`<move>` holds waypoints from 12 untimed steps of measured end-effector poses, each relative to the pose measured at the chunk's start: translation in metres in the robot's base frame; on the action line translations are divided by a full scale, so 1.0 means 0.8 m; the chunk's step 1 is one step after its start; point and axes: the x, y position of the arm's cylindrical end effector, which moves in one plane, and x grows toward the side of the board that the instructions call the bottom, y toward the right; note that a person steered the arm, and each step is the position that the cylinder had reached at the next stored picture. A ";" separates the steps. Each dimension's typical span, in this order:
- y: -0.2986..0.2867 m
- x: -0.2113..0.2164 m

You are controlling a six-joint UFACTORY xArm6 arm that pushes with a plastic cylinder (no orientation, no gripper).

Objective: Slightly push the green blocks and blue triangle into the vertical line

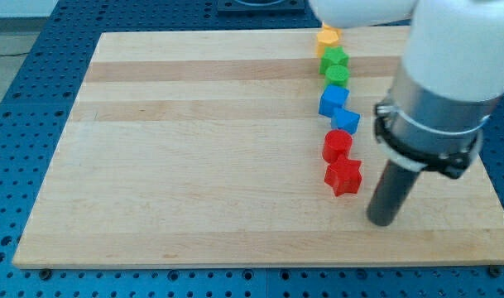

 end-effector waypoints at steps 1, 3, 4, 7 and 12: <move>0.040 -0.046; 0.053 -0.136; 0.053 -0.157; 0.034 -0.212; -0.001 -0.163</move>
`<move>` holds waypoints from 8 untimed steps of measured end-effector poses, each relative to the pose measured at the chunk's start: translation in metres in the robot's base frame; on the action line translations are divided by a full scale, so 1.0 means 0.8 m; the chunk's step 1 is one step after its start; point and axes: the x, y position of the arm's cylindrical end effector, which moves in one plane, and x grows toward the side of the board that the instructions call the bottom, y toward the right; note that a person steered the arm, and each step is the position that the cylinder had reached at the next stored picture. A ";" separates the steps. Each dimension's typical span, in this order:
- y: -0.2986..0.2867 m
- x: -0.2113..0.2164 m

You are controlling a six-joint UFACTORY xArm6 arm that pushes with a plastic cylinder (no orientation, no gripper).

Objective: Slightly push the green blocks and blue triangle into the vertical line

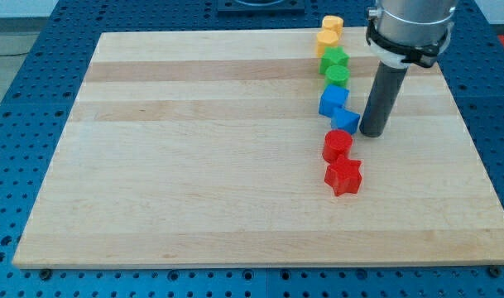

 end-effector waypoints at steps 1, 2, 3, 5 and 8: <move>-0.012 -0.001; -0.018 -0.001; -0.013 -0.001; 0.052 -0.005; 0.104 -0.046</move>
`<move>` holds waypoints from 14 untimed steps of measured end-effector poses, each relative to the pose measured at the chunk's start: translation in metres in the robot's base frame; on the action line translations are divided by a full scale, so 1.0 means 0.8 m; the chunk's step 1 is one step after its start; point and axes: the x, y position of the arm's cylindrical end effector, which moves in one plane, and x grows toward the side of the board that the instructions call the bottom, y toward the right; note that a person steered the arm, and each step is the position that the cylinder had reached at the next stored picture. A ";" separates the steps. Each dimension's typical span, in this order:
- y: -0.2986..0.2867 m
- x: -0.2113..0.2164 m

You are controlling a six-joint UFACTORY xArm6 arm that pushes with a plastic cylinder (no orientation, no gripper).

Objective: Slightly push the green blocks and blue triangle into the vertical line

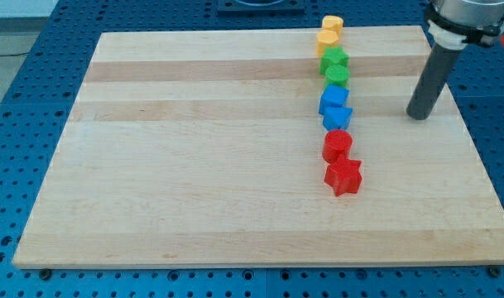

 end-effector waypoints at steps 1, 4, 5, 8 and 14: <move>0.016 -0.025; -0.040 -0.124; -0.072 -0.130; -0.115 -0.131; -0.103 -0.085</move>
